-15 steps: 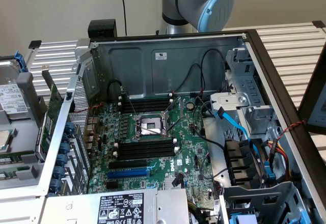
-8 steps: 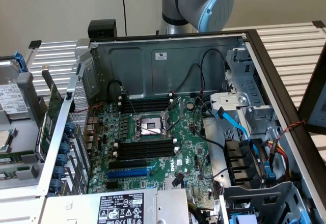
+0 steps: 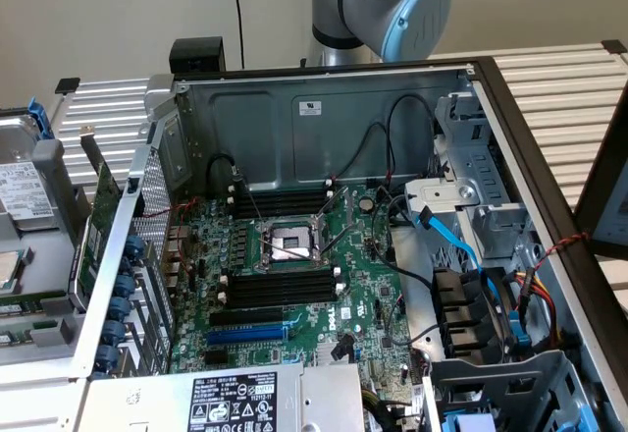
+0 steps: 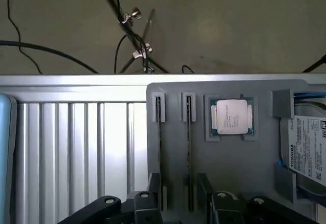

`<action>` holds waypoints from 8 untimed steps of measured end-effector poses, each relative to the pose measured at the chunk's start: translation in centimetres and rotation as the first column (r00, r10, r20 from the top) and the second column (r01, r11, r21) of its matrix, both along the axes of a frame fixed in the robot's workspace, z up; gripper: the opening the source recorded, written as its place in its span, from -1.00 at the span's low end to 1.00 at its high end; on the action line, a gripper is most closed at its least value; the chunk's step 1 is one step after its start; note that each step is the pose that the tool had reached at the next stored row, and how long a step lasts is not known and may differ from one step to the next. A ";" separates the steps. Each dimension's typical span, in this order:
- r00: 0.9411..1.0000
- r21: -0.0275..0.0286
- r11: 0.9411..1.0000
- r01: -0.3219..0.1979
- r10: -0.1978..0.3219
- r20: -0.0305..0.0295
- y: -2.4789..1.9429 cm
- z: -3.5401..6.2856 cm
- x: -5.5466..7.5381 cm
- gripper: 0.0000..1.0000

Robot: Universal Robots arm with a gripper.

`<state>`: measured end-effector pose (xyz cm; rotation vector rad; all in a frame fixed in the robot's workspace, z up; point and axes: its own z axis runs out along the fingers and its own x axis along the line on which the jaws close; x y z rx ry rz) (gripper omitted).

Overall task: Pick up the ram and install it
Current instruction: 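Pick up the ram and move it above insertion slot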

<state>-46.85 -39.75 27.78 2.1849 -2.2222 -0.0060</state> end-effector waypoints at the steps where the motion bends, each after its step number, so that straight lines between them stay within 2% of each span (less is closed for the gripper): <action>1: 1.000 -0.002 1.000 -0.001 0.001 0.000 -0.01 -0.10 0.0 -0.15; 5: 1.000 -0.018 1.000 -0.005 0.005 0.001 -0.23 -0.28 0.0 -0.15; 6: 1.000 -0.021 1.000 -0.006 0.006 0.003 -0.25 -0.33 0.0 -0.15; 8: 1.000 -0.022 1.000 -0.007 0.008 0.011 -0.25 -0.51 0.0 -0.15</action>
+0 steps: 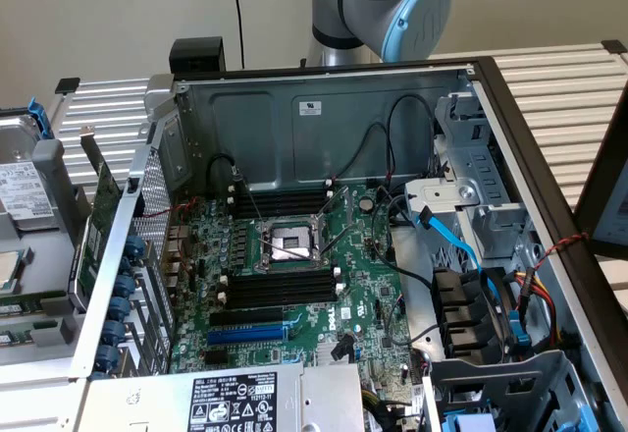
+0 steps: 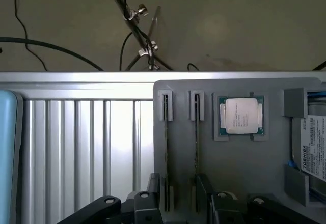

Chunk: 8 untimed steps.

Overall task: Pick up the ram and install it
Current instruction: 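Pick up the ram and move it above insertion slot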

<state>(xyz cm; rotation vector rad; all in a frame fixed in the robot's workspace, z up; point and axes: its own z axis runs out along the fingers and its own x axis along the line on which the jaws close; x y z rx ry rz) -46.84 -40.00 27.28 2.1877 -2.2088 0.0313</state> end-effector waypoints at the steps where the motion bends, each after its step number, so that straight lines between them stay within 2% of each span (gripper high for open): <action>1: 1.000 0.000 1.000 0.000 0.000 0.003 0.00 -0.11 0.0 -0.15; 4: 1.000 0.000 1.000 0.000 0.000 0.009 0.00 -0.53 0.0 -0.15; 8: 1.000 0.000 1.000 -0.001 0.001 0.012 -0.02 -1.20 0.0 -0.15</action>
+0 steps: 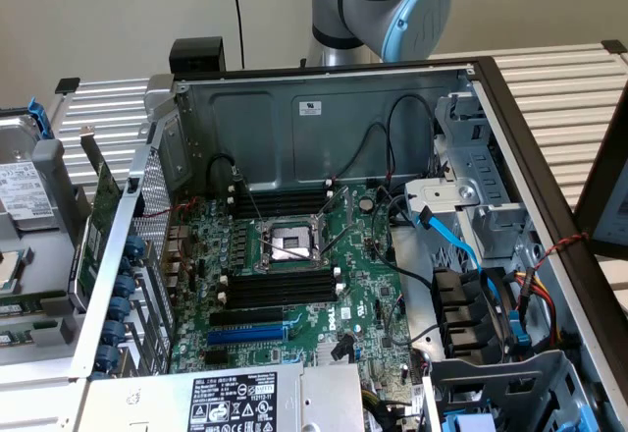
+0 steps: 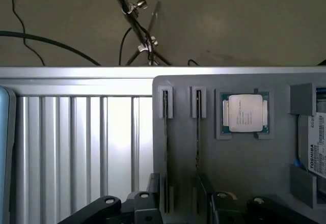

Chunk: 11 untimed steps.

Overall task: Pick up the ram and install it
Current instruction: 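Pick up the ram and move it above insertion slot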

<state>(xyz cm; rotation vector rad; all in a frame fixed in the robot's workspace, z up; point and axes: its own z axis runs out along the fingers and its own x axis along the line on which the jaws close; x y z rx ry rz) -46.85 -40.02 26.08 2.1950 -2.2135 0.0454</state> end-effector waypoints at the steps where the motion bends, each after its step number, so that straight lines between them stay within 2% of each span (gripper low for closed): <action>1: 1.000 0.000 1.000 -0.001 0.001 0.000 -0.07 -0.18 0.0 -0.15; 6: 1.000 0.000 1.000 -0.006 0.006 0.000 -0.51 -1.08 0.1 -0.15; 11: 1.000 0.000 1.000 -0.017 0.017 0.000 -0.72 -2.00 0.3 -0.15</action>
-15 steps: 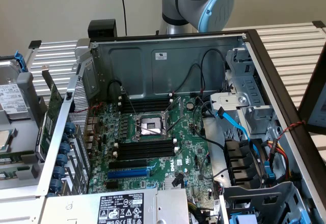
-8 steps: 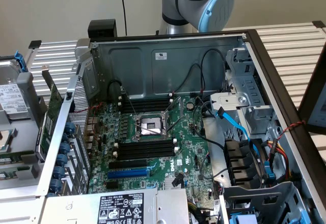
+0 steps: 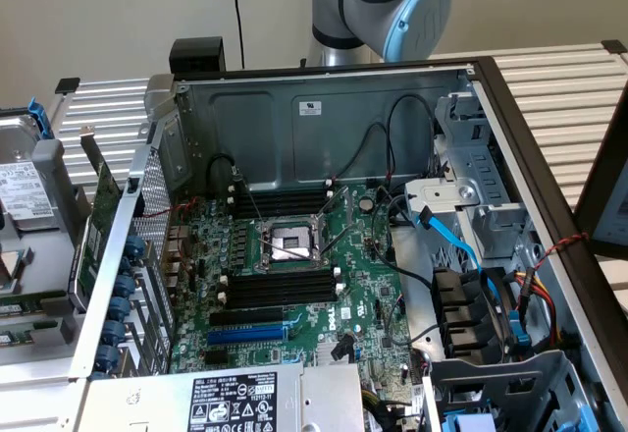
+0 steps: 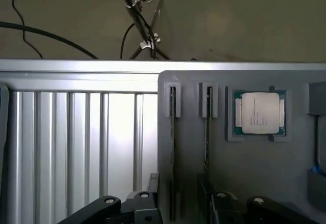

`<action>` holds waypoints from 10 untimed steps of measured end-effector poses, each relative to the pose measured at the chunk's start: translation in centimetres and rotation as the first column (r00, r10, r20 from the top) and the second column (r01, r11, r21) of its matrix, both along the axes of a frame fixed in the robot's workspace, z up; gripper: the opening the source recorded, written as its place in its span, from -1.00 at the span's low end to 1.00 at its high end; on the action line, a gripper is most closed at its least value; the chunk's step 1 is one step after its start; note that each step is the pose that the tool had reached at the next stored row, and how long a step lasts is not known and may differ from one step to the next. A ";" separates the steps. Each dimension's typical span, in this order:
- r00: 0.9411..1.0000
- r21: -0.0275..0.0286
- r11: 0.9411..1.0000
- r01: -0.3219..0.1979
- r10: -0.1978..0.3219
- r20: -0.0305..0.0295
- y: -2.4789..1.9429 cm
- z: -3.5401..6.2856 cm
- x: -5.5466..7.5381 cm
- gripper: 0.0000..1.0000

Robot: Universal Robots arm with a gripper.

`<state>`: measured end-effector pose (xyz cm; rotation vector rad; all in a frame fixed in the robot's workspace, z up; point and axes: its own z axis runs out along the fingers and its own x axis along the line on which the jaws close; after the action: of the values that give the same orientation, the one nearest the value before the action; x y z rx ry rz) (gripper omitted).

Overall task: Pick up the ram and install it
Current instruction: 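Pick up the ram and move it above insertion slot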

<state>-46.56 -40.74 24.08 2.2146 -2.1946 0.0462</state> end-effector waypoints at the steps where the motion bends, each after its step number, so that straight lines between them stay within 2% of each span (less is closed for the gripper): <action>1: 1.000 0.000 1.000 -0.002 0.002 0.000 -0.06 -0.19 0.1 -0.15; 7: 1.000 0.000 1.000 -0.016 0.016 0.000 -0.40 -1.28 0.5 -0.15; 10: 1.000 0.000 1.000 -0.027 0.027 0.000 -0.43 -1.83 0.8 -0.15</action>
<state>-45.79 -41.18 22.25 2.2448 -2.1644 0.0466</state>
